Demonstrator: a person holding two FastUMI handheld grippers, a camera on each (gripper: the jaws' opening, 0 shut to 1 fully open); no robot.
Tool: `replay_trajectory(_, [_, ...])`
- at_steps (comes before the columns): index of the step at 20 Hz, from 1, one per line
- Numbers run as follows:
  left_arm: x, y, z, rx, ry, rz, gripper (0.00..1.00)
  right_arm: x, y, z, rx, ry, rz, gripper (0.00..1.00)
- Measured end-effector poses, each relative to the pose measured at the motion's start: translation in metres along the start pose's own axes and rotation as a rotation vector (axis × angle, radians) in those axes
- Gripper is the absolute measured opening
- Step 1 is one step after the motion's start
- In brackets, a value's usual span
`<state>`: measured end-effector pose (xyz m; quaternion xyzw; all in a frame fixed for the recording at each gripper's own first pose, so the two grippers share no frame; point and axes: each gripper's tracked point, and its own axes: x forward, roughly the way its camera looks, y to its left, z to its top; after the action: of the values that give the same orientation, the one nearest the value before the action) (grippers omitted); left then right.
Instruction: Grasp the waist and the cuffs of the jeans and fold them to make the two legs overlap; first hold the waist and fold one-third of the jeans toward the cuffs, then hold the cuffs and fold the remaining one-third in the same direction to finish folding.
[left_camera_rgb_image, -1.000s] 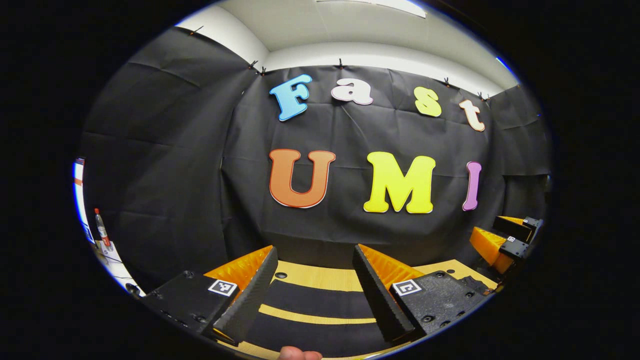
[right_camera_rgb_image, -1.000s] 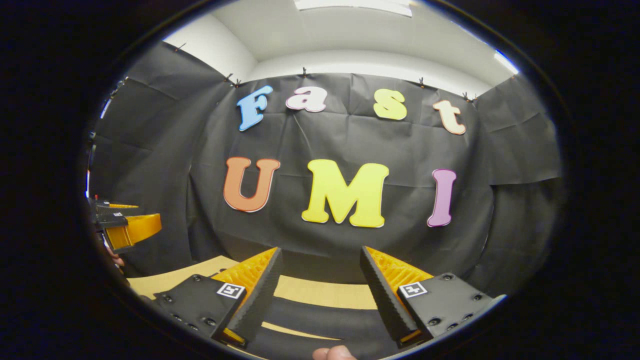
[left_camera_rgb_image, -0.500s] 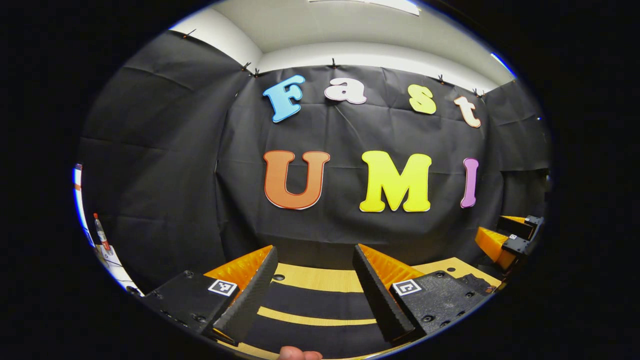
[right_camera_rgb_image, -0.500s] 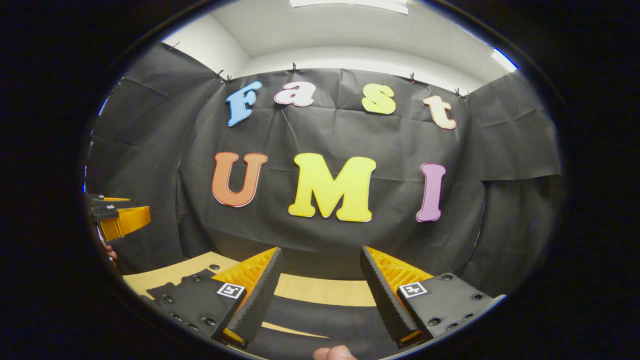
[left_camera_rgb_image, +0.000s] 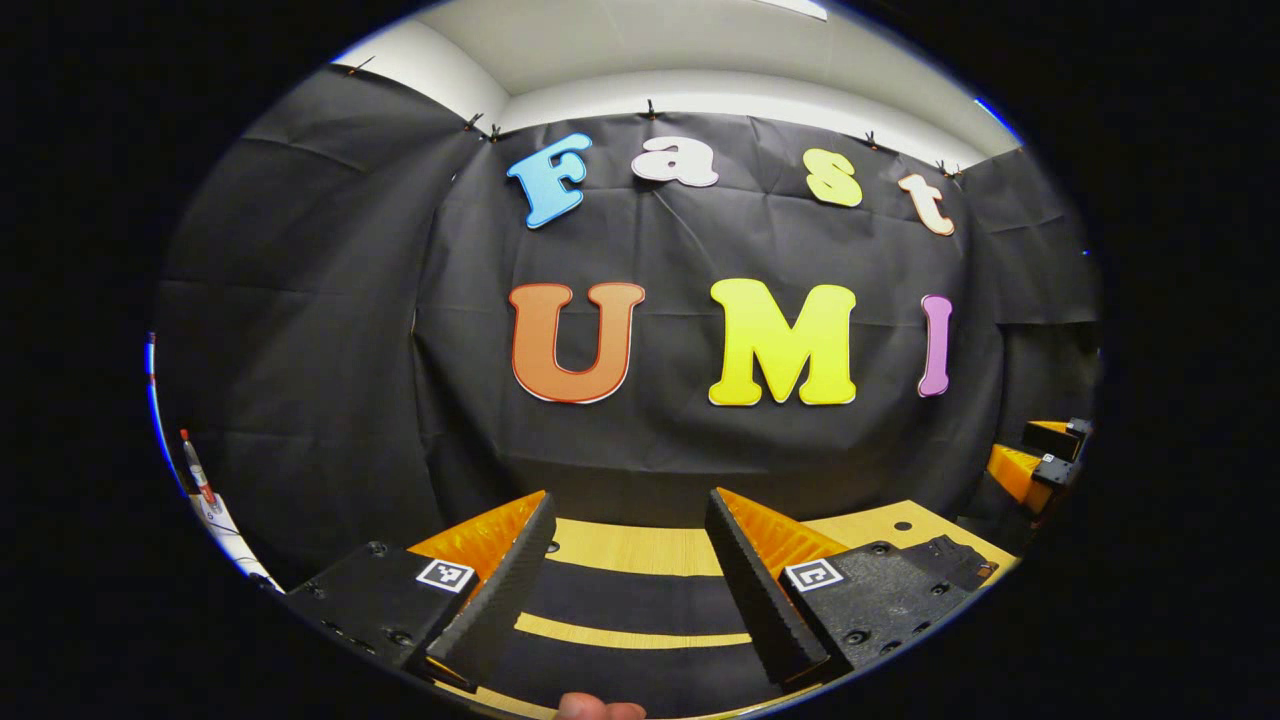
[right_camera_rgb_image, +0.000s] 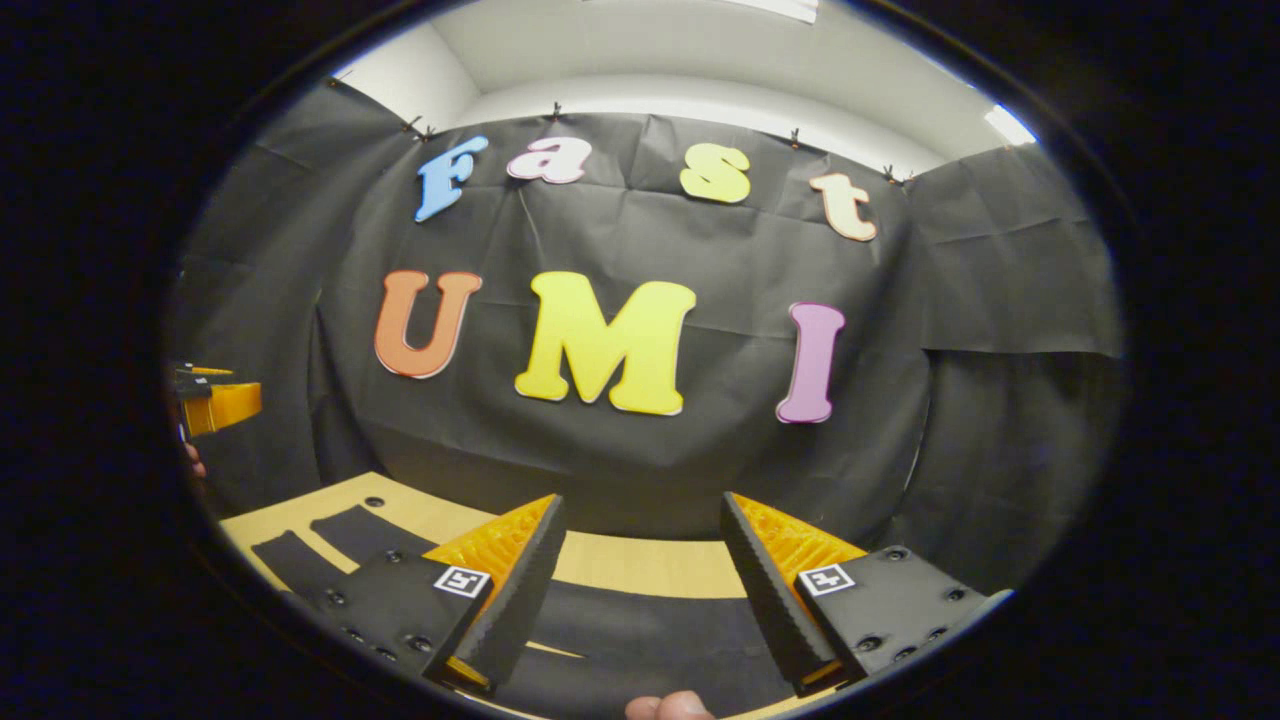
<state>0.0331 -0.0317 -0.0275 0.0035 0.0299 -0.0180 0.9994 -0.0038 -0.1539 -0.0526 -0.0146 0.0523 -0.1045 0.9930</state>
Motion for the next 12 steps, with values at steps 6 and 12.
replay_trajectory(6, [-0.006, 0.038, -0.087, -0.073, 0.207, 0.067, 0.97, 0.002, -0.089, -0.08, 0.069, 0.208, -0.069, 0.96])
replay_trajectory(12, [-0.045, 0.081, -0.18, -0.367, 0.463, 0.192, 0.98, -0.029, -0.163, -0.161, 0.198, 0.452, -0.177, 0.96])
